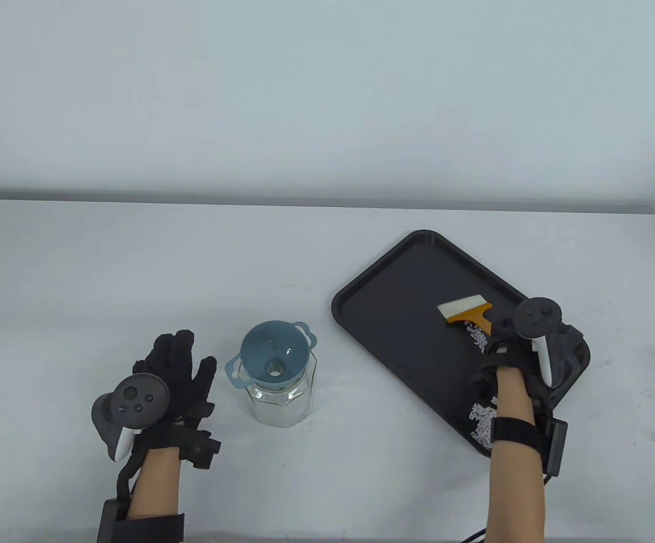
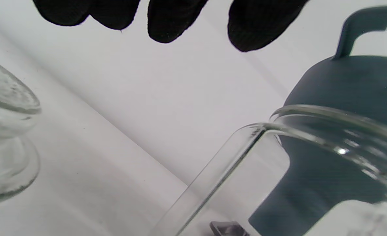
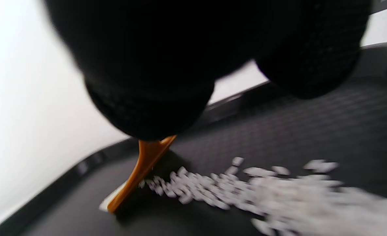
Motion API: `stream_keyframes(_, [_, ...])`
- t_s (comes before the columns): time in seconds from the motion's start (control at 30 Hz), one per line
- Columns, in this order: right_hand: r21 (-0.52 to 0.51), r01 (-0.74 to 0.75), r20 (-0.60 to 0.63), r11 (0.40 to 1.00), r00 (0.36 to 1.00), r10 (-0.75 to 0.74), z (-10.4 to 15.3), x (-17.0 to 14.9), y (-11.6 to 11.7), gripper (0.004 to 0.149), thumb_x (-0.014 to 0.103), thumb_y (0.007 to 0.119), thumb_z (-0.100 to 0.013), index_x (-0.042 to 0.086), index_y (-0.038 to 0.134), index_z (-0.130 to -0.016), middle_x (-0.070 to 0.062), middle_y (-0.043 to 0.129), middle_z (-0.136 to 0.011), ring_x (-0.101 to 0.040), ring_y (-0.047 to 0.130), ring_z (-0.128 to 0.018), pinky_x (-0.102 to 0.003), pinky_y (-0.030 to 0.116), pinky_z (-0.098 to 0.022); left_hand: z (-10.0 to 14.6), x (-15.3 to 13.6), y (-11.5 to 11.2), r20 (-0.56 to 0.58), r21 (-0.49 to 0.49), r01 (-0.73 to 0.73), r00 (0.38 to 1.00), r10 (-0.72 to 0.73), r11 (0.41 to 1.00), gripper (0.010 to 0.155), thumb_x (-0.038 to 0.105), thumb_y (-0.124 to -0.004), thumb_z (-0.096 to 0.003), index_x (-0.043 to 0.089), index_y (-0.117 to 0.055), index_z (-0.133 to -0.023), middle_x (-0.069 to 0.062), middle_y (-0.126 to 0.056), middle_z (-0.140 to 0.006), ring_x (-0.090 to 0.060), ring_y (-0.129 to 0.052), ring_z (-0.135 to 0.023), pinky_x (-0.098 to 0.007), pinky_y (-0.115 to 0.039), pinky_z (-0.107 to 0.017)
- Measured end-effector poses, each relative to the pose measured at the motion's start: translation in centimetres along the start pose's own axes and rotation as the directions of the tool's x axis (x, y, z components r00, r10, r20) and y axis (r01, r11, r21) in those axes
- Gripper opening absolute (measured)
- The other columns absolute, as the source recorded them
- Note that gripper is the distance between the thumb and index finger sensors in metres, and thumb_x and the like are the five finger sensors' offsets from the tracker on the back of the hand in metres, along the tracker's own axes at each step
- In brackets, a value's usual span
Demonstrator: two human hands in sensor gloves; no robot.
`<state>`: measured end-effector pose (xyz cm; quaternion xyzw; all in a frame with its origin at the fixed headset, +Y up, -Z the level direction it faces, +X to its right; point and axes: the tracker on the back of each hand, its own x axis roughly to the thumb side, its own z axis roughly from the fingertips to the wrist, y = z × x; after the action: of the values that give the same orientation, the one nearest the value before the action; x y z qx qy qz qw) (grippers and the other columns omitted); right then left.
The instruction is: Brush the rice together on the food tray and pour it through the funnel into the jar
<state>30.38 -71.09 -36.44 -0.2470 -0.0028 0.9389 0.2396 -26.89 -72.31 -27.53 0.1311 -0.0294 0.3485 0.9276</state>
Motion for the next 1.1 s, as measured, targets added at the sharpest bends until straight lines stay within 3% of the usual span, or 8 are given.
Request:
stream_keyframes(0.23, [0.237, -0.100, 0.079, 0.966, 0.993, 0.083, 5.0, -3.3, -4.1, 0.040, 0.024, 0.072, -0.049, -0.001, 0.086, -0.077, 0.006, 0.100, -0.023, -0.002, 0.095, 0.005, -0.038, 0.087, -0.031, 0.2, 0.2, -0.1, 0.003, -0.004, -0.003, 1.000, 0.003, 1.000, 0.075, 0.042, -0.064, -0.0560, -0.005, -0.047, -0.111, -0.049, -0.040, -0.106, -0.079, -0.046, -0.089, -0.086, -0.023, -0.057])
stream_keyframes(0.4, [0.309, -0.056, 0.109, 0.949, 0.994, 0.023, 7.9, -5.7, -5.7, 0.041, 0.023, 0.072, -0.049, -0.005, 0.087, -0.075, 0.006, 0.101, -0.021, -0.002, 0.096, 0.006, -0.038, 0.088, -0.031, 0.5, 0.4, 0.0, 0.005, 0.004, -0.011, 1.000, 0.011, 1.000, 0.075, 0.042, -0.064, -0.0559, -0.005, -0.046, -0.112, -0.049, -0.040, -0.106, -0.079, -0.046, -0.089, -0.086, -0.023, -0.057])
stream_keyframes(0.53, [0.281, 0.199, 0.132, 0.939, 0.961, -0.243, 8.2, -6.7, -6.7, 0.041, 0.023, 0.072, -0.049, -0.005, 0.087, -0.075, 0.001, 0.105, -0.026, -0.002, 0.102, 0.001, -0.037, 0.088, -0.033, 0.5, 0.4, 0.1, 0.005, 0.005, -0.013, 1.000, 0.013, 1.000, 0.075, 0.043, -0.064, -0.0558, -0.005, -0.047, -0.111, -0.049, -0.040, -0.106, -0.079, -0.046, -0.089, -0.086, -0.023, -0.057])
stream_keyframes(0.6, [0.184, 0.305, 0.127, 0.934, 0.935, -0.331, 7.8, -6.9, -6.9, 0.040, 0.023, 0.071, -0.049, -0.004, 0.087, -0.075, -0.001, 0.105, -0.029, -0.004, 0.103, -0.001, -0.038, 0.087, -0.034, 0.5, 0.4, 0.2, 0.004, 0.007, -0.014, 1.000, 0.014, 1.000, 0.075, 0.042, -0.064, -0.0558, -0.005, -0.046, -0.111, -0.049, -0.040, -0.106, -0.079, -0.046, -0.089, -0.086, -0.023, -0.057])
stream_keyframes(0.77, [-0.121, 0.289, 0.081, 0.950, 0.956, -0.281, 5.9, -7.0, -5.8, 0.041, 0.024, 0.070, -0.050, -0.001, 0.084, -0.079, -0.003, 0.104, -0.036, -0.008, 0.103, -0.007, -0.042, 0.085, -0.036, 0.5, 0.4, 0.3, 0.000, 0.011, -0.016, 1.000, 0.016, 1.000, 0.075, 0.042, -0.064, -0.0559, -0.005, -0.047, -0.111, -0.049, -0.040, -0.106, -0.079, -0.046, -0.089, -0.086, -0.023, -0.057])
stream_keyframes(0.83, [-0.162, 0.245, 0.039, 0.956, 0.970, -0.242, 5.2, -7.5, -4.6, 0.040, 0.023, 0.069, -0.050, 0.002, 0.083, -0.081, -0.005, 0.103, -0.038, -0.010, 0.102, -0.009, -0.044, 0.083, -0.036, 0.4, 0.4, 0.3, 0.000, 0.007, -0.015, 1.000, 0.015, 1.000, 0.075, 0.042, -0.064, -0.0559, -0.005, -0.046, -0.112, -0.049, -0.040, -0.106, -0.079, -0.046, -0.089, -0.086, -0.023, -0.057])
stream_keyframes(0.97, [-0.001, 0.163, -0.046, 0.987, 0.986, -0.163, 4.7, -8.6, -2.3, 0.041, 0.023, 0.066, -0.051, 0.007, 0.078, -0.087, -0.006, 0.098, -0.045, -0.014, 0.099, -0.016, -0.050, 0.079, -0.038, 0.4, 0.4, 0.3, -0.002, 0.005, -0.015, 1.000, 0.015, 1.000, 0.075, 0.042, -0.064, -0.0559, -0.005, -0.047, -0.112, -0.049, -0.039, -0.106, -0.079, -0.046, -0.089, -0.086, -0.023, -0.057])
stream_keyframes(1.1, [0.129, 0.093, -0.077, 0.987, 0.994, -0.083, 4.8, -8.8, -2.3, 0.041, 0.021, 0.063, -0.052, 0.009, 0.074, -0.090, -0.011, 0.092, -0.050, -0.020, 0.094, -0.022, -0.055, 0.074, -0.041, 0.4, 0.4, 0.3, -0.005, 0.005, -0.009, 1.000, 0.009, 1.000, 0.075, 0.042, -0.064, -0.0559, -0.005, -0.047, -0.111, -0.049, -0.040, -0.106, -0.079, -0.046, -0.089, -0.086, -0.023, -0.057])
